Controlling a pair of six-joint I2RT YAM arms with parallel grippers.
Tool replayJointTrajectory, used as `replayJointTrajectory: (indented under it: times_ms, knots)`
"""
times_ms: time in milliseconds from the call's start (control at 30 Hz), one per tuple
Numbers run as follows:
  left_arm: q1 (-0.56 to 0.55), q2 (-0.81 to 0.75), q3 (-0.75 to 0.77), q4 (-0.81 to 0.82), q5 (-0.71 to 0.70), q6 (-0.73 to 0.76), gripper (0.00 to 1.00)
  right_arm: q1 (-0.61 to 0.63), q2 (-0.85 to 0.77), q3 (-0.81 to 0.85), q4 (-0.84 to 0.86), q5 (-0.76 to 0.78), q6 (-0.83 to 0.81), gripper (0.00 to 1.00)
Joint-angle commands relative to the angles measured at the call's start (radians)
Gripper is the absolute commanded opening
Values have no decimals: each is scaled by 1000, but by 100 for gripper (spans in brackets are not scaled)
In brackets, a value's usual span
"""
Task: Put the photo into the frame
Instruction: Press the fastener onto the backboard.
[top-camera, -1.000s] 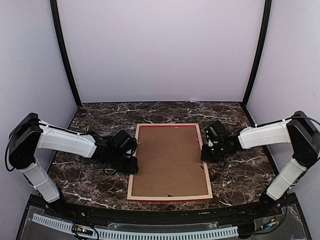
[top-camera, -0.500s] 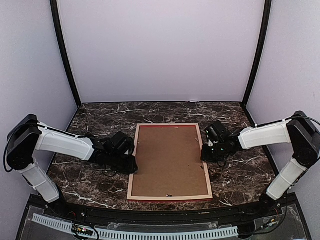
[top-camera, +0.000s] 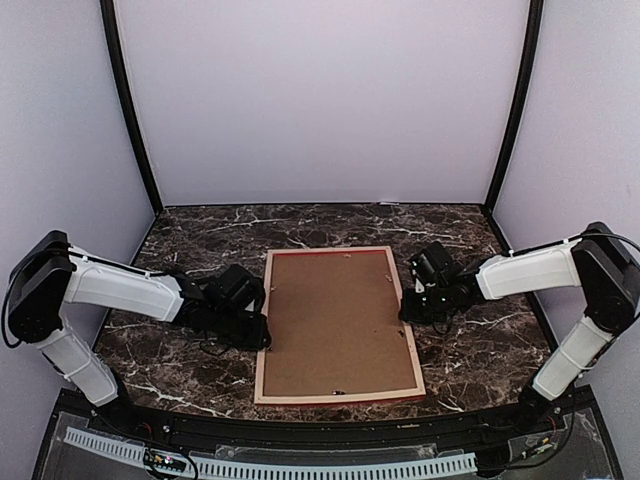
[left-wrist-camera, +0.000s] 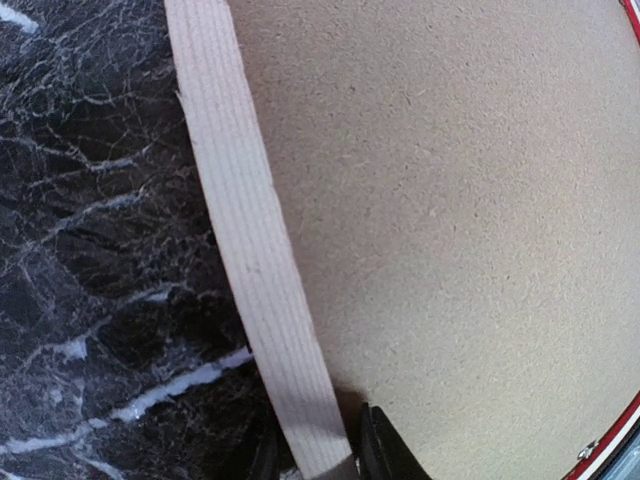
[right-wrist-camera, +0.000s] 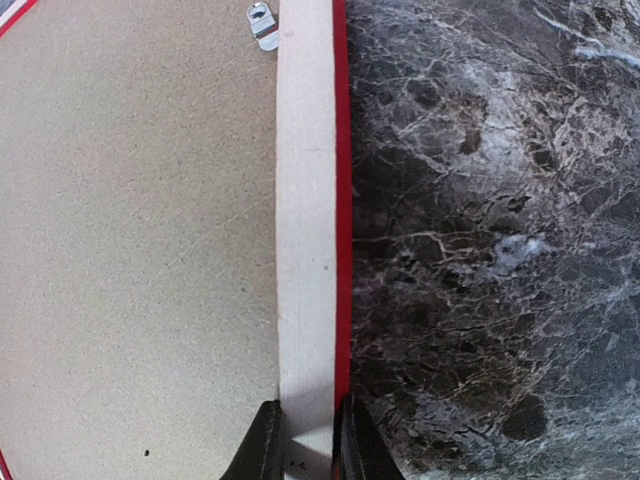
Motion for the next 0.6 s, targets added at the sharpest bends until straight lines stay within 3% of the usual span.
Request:
replayJointTrajectory:
  times_ms: [0,367,567]
  knots:
    - [6,-40,30,-123,84,62,30,3,55,-44,-2,-71,16,15]
    - [138,-59,71,-91,133,135,59,3,43,-33,-18,-70,18,15]
    - [181,25,141,-88,129,201,61,5,26,-36,-22,-71,29,16]
